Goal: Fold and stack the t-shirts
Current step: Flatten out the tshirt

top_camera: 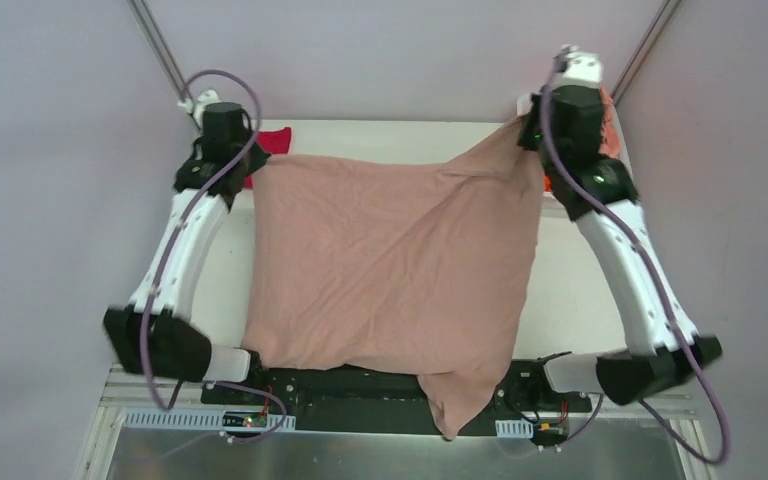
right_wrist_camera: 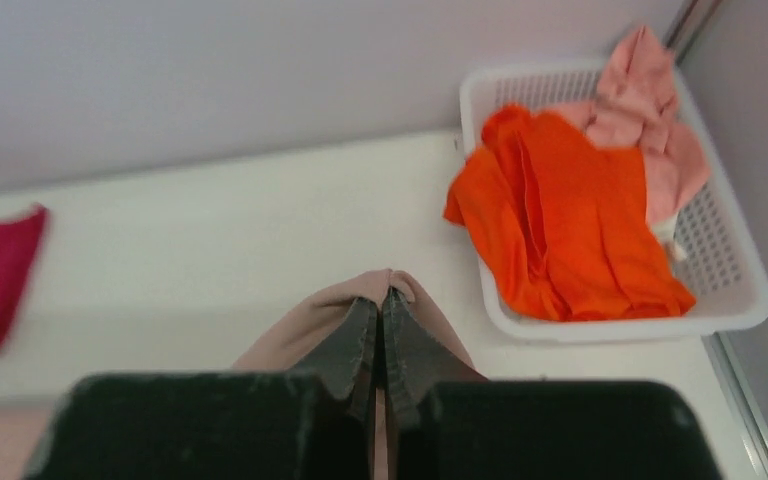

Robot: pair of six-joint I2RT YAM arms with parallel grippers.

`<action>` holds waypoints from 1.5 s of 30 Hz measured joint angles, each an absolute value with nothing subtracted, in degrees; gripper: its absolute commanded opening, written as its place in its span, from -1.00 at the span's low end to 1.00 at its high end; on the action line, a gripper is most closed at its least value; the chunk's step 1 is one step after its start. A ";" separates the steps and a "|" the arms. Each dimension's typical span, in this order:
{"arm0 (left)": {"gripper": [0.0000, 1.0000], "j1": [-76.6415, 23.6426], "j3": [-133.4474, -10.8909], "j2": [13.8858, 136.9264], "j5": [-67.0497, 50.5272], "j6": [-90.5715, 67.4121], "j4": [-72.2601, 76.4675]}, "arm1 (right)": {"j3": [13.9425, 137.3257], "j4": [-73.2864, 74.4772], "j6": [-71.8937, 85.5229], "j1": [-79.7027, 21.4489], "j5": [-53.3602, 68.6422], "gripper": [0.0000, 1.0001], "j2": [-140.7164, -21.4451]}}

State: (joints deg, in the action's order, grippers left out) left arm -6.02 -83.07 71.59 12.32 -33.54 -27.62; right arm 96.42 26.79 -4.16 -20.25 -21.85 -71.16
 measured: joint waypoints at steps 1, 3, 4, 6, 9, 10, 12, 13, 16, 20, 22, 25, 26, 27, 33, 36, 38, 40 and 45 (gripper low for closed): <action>-1.00 -6.02 -81.12 76.07 13.19 -33.36 -25.85 | 94.35 25.96 -4.58 -19.84 -21.80 -1.00 -74.63; -1.00 -6.02 -79.88 85.06 14.61 -32.95 -23.73 | 91.42 25.50 -4.73 -18.85 -21.37 -1.00 -81.30; -1.00 -6.00 -80.03 89.86 15.38 -32.60 -22.44 | 90.50 25.52 -4.54 -18.17 -20.75 -1.00 -84.95; -1.00 -5.91 -82.21 99.70 15.90 -31.99 -21.12 | 89.97 25.52 -3.57 -16.80 -19.51 -1.00 -92.29; -1.00 -5.67 -88.25 112.71 15.31 -31.51 -19.57 | 90.78 25.28 -1.39 -15.33 -18.04 -1.00 -102.04; -1.00 -5.54 -90.41 116.62 14.87 -31.48 -18.92 | 91.64 25.36 -0.64 -15.11 -17.74 -1.00 -104.86; -1.00 -5.21 -93.58 122.26 13.80 -31.48 -18.17 | 94.48 25.63 0.91 -14.72 -17.37 -1.00 -111.09; -1.00 -5.15 -94.78 124.36 13.56 -31.46 -17.96 | 96.09 25.78 1.58 -14.63 -17.30 -1.00 -113.86; -1.00 -5.13 -97.38 126.45 13.54 -31.20 -17.74 | 99.59 26.02 3.49 -14.61 -17.32 -1.00 -119.59; -1.00 -5.13 -99.31 126.48 13.65 -30.39 -16.91 | 101.49 26.00 5.63 -14.61 -17.30 -1.00 -122.15; -1.00 -5.02 -99.92 126.54 13.65 -30.17 -16.88 | 102.06 25.96 6.52 -14.61 -17.32 -1.00 -122.32; -1.00 -4.86 -100.25 126.54 13.58 -29.91 -16.84 | 103.28 25.91 8.08 -14.61 -17.34 -1.00 -122.34; -1.00 -4.78 -100.25 126.54 13.58 -29.87 -16.82 | 103.74 25.96 8.62 -14.61 -17.37 -1.00 -122.34; -1.00 -4.78 -100.25 126.54 13.61 -29.78 -16.88 | 104.09 25.93 9.15 -14.59 -17.34 -1.00 -122.32; -1.00 -4.78 -98.52 125.56 13.80 -29.32 -16.53 | 104.42 29.98 12.97 -14.31 -16.05 -1.00 -121.01; -1.00 -4.78 -95.55 123.15 13.80 -29.26 -16.64 | 103.70 33.45 14.68 -14.09 -14.66 -1.00 -118.21; -1.00 -4.78 -93.82 121.23 13.80 -29.26 -16.69 | 102.15 35.40 15.73 -14.00 -13.98 -1.00 -115.11; -1.00 -4.78 -91.96 118.85 13.78 -29.23 -16.73 | 100.36 36.88 16.58 -13.96 -13.52 -1.00 -111.90; -1.00 -4.78 -88.38 113.67 13.63 -29.10 -16.34 | 96.31 39.66 18.59 -13.96 -11.44 -1.00 -105.19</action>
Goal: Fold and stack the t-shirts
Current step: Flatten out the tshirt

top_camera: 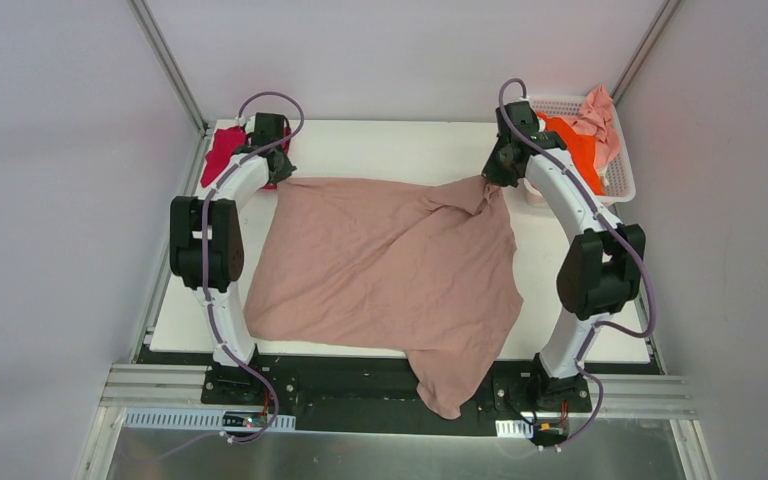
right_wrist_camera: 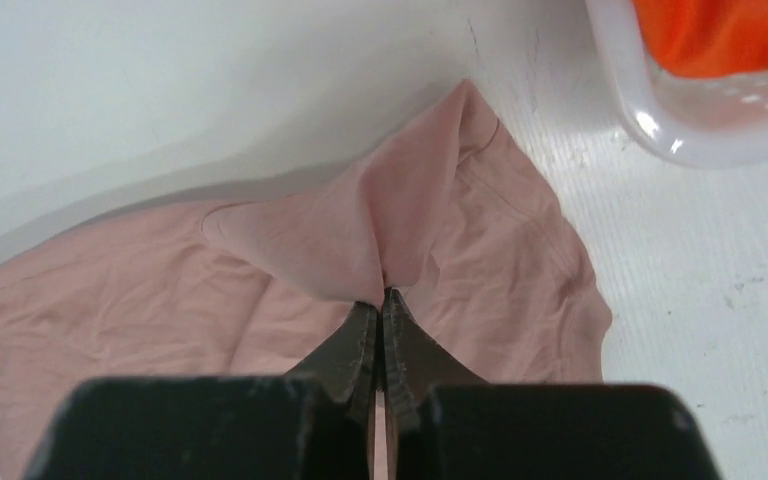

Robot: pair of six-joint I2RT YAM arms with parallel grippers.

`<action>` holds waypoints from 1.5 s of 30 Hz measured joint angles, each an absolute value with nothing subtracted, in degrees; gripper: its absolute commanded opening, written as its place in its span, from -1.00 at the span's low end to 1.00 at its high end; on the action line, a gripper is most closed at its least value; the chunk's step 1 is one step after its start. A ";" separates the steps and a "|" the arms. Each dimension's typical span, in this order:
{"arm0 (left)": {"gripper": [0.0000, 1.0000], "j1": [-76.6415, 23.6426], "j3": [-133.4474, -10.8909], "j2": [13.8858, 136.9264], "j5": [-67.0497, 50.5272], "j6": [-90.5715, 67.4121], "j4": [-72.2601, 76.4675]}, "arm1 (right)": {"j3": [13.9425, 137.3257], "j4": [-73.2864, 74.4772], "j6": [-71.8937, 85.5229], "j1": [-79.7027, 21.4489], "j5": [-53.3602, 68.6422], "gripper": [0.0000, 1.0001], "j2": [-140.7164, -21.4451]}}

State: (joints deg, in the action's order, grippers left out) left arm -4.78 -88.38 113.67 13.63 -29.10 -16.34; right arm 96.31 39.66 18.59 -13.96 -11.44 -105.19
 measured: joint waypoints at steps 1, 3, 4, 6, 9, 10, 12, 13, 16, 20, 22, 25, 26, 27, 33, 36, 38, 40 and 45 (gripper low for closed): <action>-1.00 -4.78 -87.35 112.60 13.56 -29.10 -16.19 | 95.39 39.88 19.00 -13.96 -10.96 -1.00 -104.31; -1.00 -4.78 -85.82 111.02 13.50 -29.10 -16.36 | 93.30 40.42 19.68 -13.96 -9.50 -1.00 -102.69; -1.00 -4.78 -85.43 110.59 13.43 -29.08 -16.38 | 92.58 40.88 19.99 -13.96 -8.69 -1.00 -102.08; -1.00 -4.78 -85.32 110.34 13.06 -28.93 -16.53 | 92.14 41.58 20.40 -13.89 -7.14 -1.00 -101.43; -1.00 -4.78 -85.71 110.48 12.93 -28.64 -16.86 | 93.45 42.46 21.04 -13.78 -6.39 -1.00 -101.69; -1.00 -4.78 -86.30 110.83 12.99 -28.45 -16.99 | 94.80 43.09 21.47 -13.67 -6.61 -1.00 -102.30; -0.81 -4.78 -89.12 112.53 13.32 -27.90 -17.15 | 98.87 43.59 22.17 -13.37 -7.42 -1.00 -104.66; -0.77 -4.78 -91.94 114.39 13.69 -27.59 -17.04 | 101.14 43.48 22.46 -12.95 -8.05 -1.00 -106.32; -0.01 -4.78 -98.80 119.70 14.76 -26.79 -17.02 | 108.40 40.88 22.65 -11.53 -10.07 -0.54 -113.30; 0.88 -4.75 -108.22 127.07 16.08 -25.71 -18.98 | 124.70 39.88 20.91 -9.65 -10.07 0.60 -127.63; 0.98 -4.75 -108.66 127.42 16.10 -25.78 -20.75 | 128.27 39.79 19.49 -9.30 -10.04 0.98 -131.02; 0.98 -4.78 -108.60 126.45 16.03 -25.85 -22.13 | 124.07 38.79 16.95 -10.20 -9.80 0.99 -128.73; 0.98 -4.80 -108.20 125.73 15.86 -25.89 -22.28 | 121.19 37.87 16.43 -10.79 -9.67 0.99 -126.74; 0.98 -4.84 -107.48 124.66 15.57 -25.91 -22.44 | 117.10 36.60 16.27 -11.53 -9.50 0.99 -123.96; 0.98 -7.25 -97.95 112.97 13.85 -25.96 -22.96 | 96.75 34.02 19.07 -15.53 -7.86 0.96 -106.89; 0.98 -10.55 -91.22 107.00 11.20 -26.22 -22.39 | 90.54 33.52 20.53 -15.16 -7.46 0.86 -103.79; 0.98 -13.17 -86.13 104.20 9.45 -26.41 -21.98 | 88.40 33.54 20.97 -14.66 -6.98 0.75 -104.90; 0.98 -14.96 -82.76 103.46 8.45 -26.59 -21.89 | 88.20 33.69 20.99 -14.35 -6.61 0.64 -107.31; 0.98 -16.29 -75.16 103.55 6.94 -27.53 -22.65 | 90.98 33.32 20.49 -14.09 -6.59 0.27 -115.33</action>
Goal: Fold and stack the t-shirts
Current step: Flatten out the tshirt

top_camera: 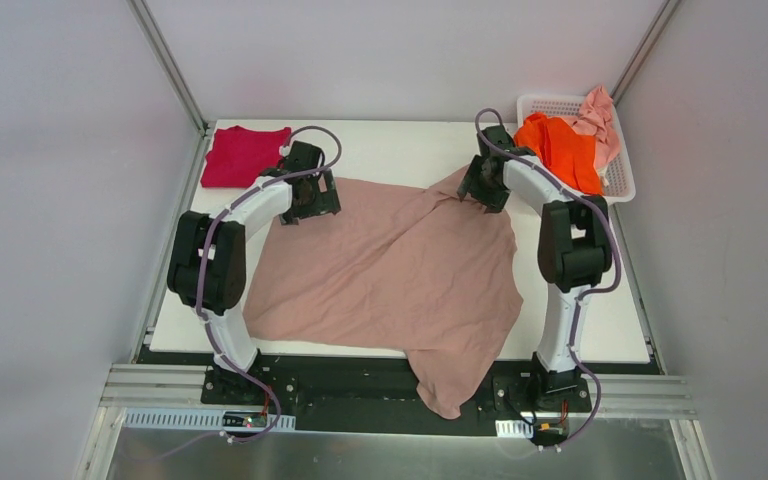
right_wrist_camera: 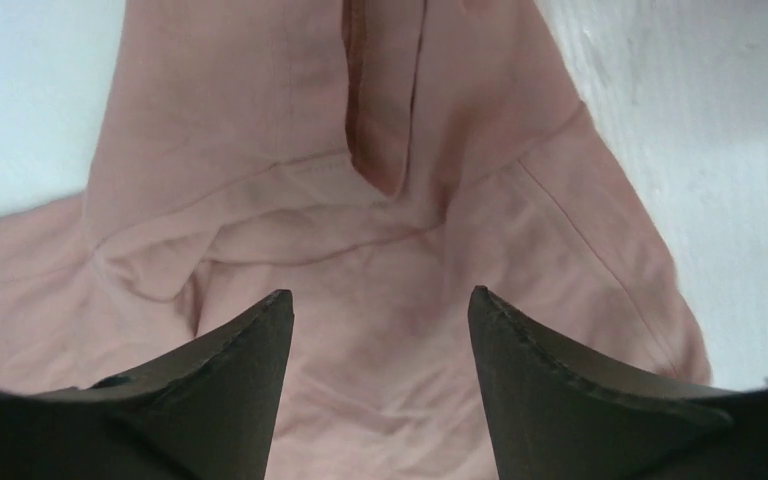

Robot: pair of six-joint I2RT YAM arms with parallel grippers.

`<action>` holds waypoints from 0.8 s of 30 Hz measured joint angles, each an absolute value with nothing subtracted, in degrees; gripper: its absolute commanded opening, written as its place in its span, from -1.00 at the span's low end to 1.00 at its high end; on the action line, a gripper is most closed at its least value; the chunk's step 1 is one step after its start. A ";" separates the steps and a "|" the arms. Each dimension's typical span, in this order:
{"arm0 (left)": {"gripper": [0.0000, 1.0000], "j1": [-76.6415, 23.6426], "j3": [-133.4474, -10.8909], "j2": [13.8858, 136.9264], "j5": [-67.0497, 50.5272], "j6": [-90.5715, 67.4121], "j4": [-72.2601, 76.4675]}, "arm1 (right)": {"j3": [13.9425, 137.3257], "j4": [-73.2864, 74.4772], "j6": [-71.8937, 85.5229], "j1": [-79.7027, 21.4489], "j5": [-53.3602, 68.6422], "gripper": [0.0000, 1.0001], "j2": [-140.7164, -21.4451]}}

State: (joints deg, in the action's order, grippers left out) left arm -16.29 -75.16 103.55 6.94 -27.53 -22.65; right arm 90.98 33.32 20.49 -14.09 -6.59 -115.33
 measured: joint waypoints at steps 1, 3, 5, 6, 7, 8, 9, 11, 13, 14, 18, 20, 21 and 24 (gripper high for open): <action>0.98 -16.05 -74.32 103.55 6.96 -27.68 -22.81 | 91.94 33.15 20.34 -14.04 -6.63 0.19 -116.84; 0.98 -15.94 -73.45 103.70 7.11 -27.90 -22.83 | 93.34 32.69 20.29 -13.93 -6.61 0.13 -119.11; 0.98 -15.64 -73.21 104.12 7.29 -28.03 -22.70 | 94.32 32.32 20.49 -13.85 -6.61 0.12 -120.70; 0.98 -15.53 -73.21 104.47 7.55 -28.10 -22.52 | 94.50 31.94 20.51 -13.78 -6.59 0.11 -121.21; 0.98 -15.53 -73.21 104.84 7.70 -28.16 -22.24 | 94.59 31.83 20.51 -13.74 -6.63 0.10 -121.43; 0.98 -15.53 -73.19 105.19 7.84 -28.21 -22.04 | 94.61 31.68 20.53 -13.72 -6.70 0.09 -121.60; 0.98 -15.53 -73.14 105.60 7.97 -28.36 -21.87 | 94.61 31.66 20.58 -13.69 -6.83 0.09 -121.64; 0.98 -15.53 -72.88 106.21 8.03 -28.62 -21.65 | 94.96 31.88 20.64 -13.69 -7.27 0.09 -121.69; 0.98 -15.53 -72.36 106.34 8.19 -28.86 -21.63 | 95.48 31.92 20.67 -13.69 -7.70 0.09 -121.69; 0.98 -15.53 -72.10 106.39 8.47 -28.95 -21.65 | 95.61 31.81 20.67 -13.69 -8.01 0.09 -121.69; 0.98 -15.53 -70.70 106.52 10.13 -29.12 -21.41 | 95.66 31.79 20.56 -13.69 -8.32 0.07 -121.67; 0.98 -15.53 -70.22 106.52 10.85 -29.17 -21.50 | 95.66 31.66 20.51 -13.69 -8.19 0.05 -121.64; 0.98 -15.53 -70.13 106.52 10.98 -29.17 -21.45 | 95.66 31.66 20.51 -13.69 -8.12 0.04 -121.64; 0.98 -15.53 -70.08 106.52 11.07 -29.19 -21.41 | 95.90 31.81 20.47 -13.69 -8.10 0.00 -121.64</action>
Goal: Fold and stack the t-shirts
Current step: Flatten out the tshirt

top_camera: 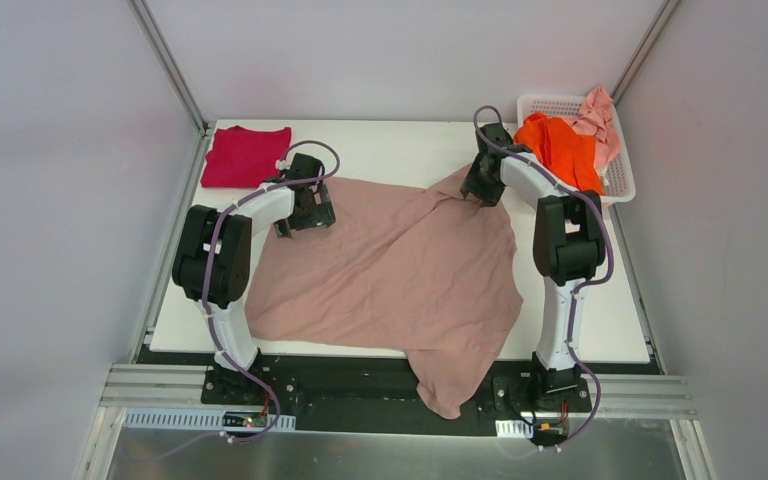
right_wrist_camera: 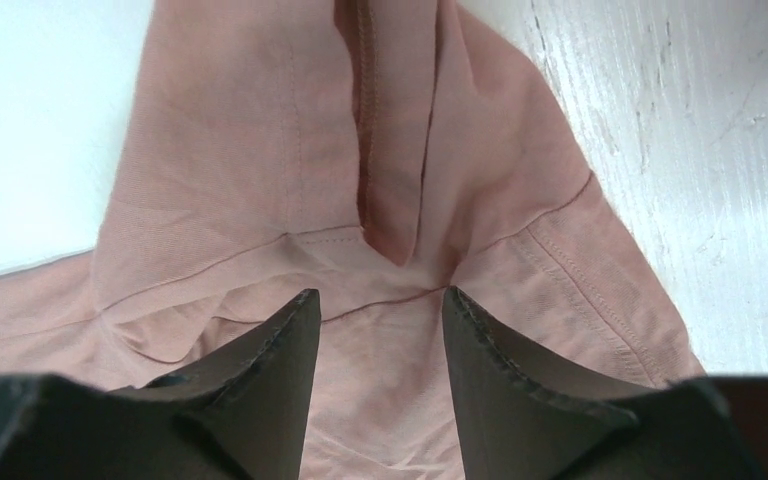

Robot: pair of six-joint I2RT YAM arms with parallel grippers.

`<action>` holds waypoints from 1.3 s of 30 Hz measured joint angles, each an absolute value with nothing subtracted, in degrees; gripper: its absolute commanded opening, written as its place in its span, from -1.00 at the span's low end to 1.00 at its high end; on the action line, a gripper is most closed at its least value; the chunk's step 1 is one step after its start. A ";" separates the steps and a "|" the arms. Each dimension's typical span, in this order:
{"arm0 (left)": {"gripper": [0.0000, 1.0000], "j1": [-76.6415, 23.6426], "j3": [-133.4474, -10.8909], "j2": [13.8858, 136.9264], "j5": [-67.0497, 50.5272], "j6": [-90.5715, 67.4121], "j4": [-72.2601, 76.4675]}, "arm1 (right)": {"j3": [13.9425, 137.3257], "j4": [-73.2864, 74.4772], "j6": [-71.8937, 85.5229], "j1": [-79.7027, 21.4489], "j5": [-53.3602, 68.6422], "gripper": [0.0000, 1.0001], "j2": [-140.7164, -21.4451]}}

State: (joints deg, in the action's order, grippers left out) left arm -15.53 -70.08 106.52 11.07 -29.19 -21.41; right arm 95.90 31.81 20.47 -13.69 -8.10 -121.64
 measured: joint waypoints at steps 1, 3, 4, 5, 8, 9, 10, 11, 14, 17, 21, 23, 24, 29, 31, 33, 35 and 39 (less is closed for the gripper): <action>0.98 -15.53 -70.08 106.52 11.07 -29.19 -21.39 | 96.16 31.90 20.38 -13.69 -8.10 0.00 -121.64; 0.98 -15.53 -70.06 106.52 11.07 -29.19 -21.37 | 97.03 32.05 20.32 -13.69 -8.23 -0.01 -121.67; 0.98 -15.53 -70.06 106.52 11.09 -29.19 -21.32 | 97.54 32.23 20.27 -13.69 -8.38 -0.01 -121.71; 0.98 -15.53 -70.02 106.52 11.09 -29.19 -21.30 | 98.15 32.23 20.18 -13.72 -8.64 -0.01 -121.73; 0.98 -15.53 -70.00 106.52 11.09 -29.19 -21.30 | 99.29 32.03 19.64 -13.82 -9.41 -0.02 -121.73; 0.98 -15.53 -69.97 106.52 11.09 -29.21 -21.30 | 99.48 31.94 19.38 -13.87 -9.63 -0.02 -121.73; 0.98 -15.53 -69.97 106.52 11.11 -29.21 -21.30 | 99.68 32.01 19.20 -13.87 -9.67 -0.02 -121.80; 0.98 -15.53 -69.97 106.52 11.11 -29.21 -21.30 | 99.94 32.01 18.98 -13.87 -9.69 -0.02 -121.97; 0.98 -15.53 -69.97 106.52 11.14 -29.21 -21.30 | 101.27 32.25 18.57 -13.87 -9.80 -0.03 -123.37; 0.98 -15.53 -69.97 106.52 11.16 -29.21 -21.28 | 101.95 32.36 18.33 -13.89 -9.80 -0.04 -125.29; 0.98 -15.53 -69.97 106.52 11.20 -29.21 -21.28 | 101.95 33.32 18.13 -13.91 -9.76 -0.17 -127.09; 0.98 -15.53 -69.97 106.52 11.18 -29.21 -21.28 | 101.93 33.54 17.98 -13.91 -9.56 -0.30 -127.31; 0.98 -15.53 -69.97 106.52 11.20 -29.21 -21.30 | 101.93 33.54 17.96 -13.91 -9.39 -0.36 -127.31; 0.98 -15.53 -69.97 106.52 11.18 -29.21 -21.28 | 101.93 33.34 17.96 -13.91 -8.12 -0.68 -127.31; 0.98 -15.53 -69.97 106.52 11.18 -29.21 -21.28 | 101.93 33.17 17.98 -13.91 -8.03 -0.88 -127.31; 0.98 -15.53 -69.97 106.52 11.18 -29.21 -21.28 | 101.93 33.19 18.20 -13.91 -7.90 -1.00 -127.31; 0.98 -15.53 -69.97 106.52 11.18 -29.21 -21.28 | 101.93 33.12 18.44 -13.91 -7.77 -1.00 -127.31; 0.98 -15.53 -69.97 106.52 11.18 -29.21 -21.28 | 101.93 32.80 18.85 -13.91 -7.66 -1.00 -127.28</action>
